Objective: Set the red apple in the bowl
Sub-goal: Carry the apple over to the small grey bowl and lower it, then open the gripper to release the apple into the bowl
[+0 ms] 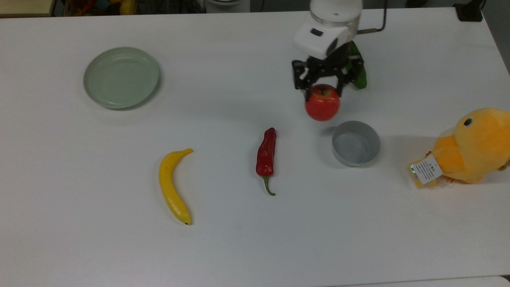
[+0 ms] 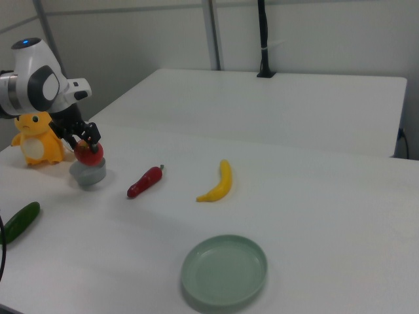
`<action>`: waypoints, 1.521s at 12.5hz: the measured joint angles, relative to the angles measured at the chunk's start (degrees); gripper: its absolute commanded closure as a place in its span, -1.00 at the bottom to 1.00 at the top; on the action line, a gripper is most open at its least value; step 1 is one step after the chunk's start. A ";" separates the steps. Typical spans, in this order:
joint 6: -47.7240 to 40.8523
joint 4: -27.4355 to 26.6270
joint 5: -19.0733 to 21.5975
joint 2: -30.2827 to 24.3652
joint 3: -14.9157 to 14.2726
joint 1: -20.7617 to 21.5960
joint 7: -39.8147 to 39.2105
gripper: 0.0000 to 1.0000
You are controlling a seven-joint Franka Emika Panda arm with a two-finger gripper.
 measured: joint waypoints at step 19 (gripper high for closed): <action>11.55 7.12 -4.29 11.86 0.02 4.45 3.02 -1.00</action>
